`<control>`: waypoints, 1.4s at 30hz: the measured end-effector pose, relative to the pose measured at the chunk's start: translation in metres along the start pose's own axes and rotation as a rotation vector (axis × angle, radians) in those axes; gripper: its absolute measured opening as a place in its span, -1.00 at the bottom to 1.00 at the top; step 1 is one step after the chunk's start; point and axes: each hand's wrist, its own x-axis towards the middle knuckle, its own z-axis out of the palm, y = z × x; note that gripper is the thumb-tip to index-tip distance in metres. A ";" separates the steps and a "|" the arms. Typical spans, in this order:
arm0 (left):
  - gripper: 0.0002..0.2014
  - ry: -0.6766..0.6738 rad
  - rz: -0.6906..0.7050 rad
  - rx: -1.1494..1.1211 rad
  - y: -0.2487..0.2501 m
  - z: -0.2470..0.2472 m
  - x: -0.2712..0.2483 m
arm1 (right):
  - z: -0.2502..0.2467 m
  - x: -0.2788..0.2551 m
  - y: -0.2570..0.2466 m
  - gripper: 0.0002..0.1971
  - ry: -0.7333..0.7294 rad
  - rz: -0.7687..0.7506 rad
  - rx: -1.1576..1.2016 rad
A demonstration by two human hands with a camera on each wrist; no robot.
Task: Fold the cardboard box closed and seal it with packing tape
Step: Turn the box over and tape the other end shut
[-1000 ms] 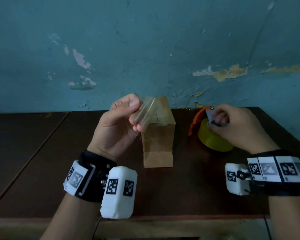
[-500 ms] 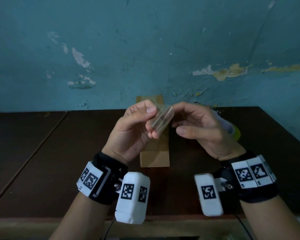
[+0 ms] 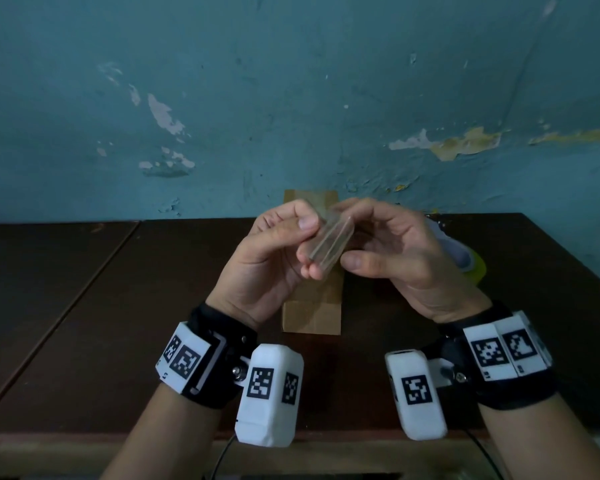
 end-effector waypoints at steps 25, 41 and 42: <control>-0.87 0.409 0.032 0.677 0.047 -0.032 -0.019 | -0.006 0.003 -0.010 -0.47 0.367 0.275 -0.013; -0.79 0.475 -0.076 0.752 0.049 -0.044 -0.024 | -0.002 0.005 -0.010 -0.46 0.475 0.378 0.022; -0.79 0.484 -0.084 0.764 0.049 -0.045 -0.024 | -0.002 0.005 -0.010 -0.45 0.481 0.381 0.017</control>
